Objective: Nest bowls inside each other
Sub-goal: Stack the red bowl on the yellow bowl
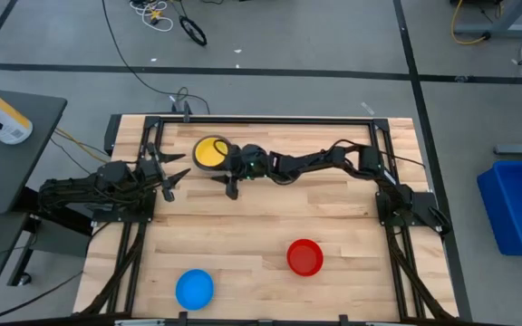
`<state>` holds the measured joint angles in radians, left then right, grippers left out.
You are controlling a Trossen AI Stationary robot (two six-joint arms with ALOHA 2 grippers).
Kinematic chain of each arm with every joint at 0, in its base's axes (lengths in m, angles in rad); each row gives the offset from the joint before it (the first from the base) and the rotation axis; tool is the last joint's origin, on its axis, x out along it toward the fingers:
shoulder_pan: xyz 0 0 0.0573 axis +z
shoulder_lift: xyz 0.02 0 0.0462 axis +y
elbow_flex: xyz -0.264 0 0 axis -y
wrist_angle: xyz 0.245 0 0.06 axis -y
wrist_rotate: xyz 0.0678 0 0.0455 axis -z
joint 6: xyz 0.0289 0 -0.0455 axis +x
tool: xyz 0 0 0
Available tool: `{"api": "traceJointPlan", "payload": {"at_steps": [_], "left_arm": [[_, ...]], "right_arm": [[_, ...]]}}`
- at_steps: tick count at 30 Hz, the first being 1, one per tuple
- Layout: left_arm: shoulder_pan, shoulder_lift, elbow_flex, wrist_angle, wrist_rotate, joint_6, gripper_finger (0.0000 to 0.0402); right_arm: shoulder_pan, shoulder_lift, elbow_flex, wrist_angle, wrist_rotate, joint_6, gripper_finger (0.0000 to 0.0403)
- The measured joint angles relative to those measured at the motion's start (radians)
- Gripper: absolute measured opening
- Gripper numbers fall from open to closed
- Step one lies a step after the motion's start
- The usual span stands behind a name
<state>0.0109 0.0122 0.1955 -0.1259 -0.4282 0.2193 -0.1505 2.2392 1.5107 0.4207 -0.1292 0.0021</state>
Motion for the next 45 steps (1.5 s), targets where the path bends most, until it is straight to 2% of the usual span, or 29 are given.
{"api": "traceJointPlan", "payload": {"at_steps": [3,9,12,15,19,25,30,32,36,40,45], "left_arm": [[0.0,0.0,0.0,-0.006,0.0,-0.004,0.0228],[0.0,0.0,0.0,-0.011,0.007,-0.023,0.0228],[0.0,0.0,0.0,-0.008,0.007,-0.026,0.0228],[0.0,0.0,0.0,0.004,0.008,-0.031,0.0228],[0.0,0.0,0.0,0.004,0.007,-0.046,0.0228],[0.0,0.001,0.0,0.005,0.008,-0.055,0.0228],[0.0,0.001,-0.001,0.009,0.009,-0.049,0.0228],[0.0,0.001,-0.001,0.014,0.008,-0.047,0.0228],[0.0,0.001,-0.001,0.03,0.011,-0.035,0.0228],[0.0,0.001,-0.001,0.035,0.014,-0.029,0.0228],[0.0,0.001,-0.001,0.038,0.014,-0.028,0.0228]], "right_arm": [[0.024,-0.075,-0.108,0.071,0.077,-0.001,0.0171],[0.081,-0.294,-0.459,0.297,0.226,0.05,0.0183],[0.132,-0.383,-0.608,0.339,0.285,0.096,0.0186],[0.206,-0.427,-0.692,0.339,0.307,0.137,0.0186],[0.318,-0.458,-0.731,0.284,0.337,0.186,0.0188],[0.487,-0.552,-0.761,0.169,0.545,0.245,0.0193],[0.603,-0.655,-0.766,-0.077,0.724,0.392,0.0194],[0.64,-0.673,-0.767,-0.155,0.76,0.464,0.0195],[0.699,-0.672,-0.767,-0.206,0.788,0.573,0.0195],[0.759,-0.67,-0.767,-0.3,0.868,0.673,0.0198],[0.82,-0.67,-0.767,-0.481,0.946,0.871,0.02]]}}
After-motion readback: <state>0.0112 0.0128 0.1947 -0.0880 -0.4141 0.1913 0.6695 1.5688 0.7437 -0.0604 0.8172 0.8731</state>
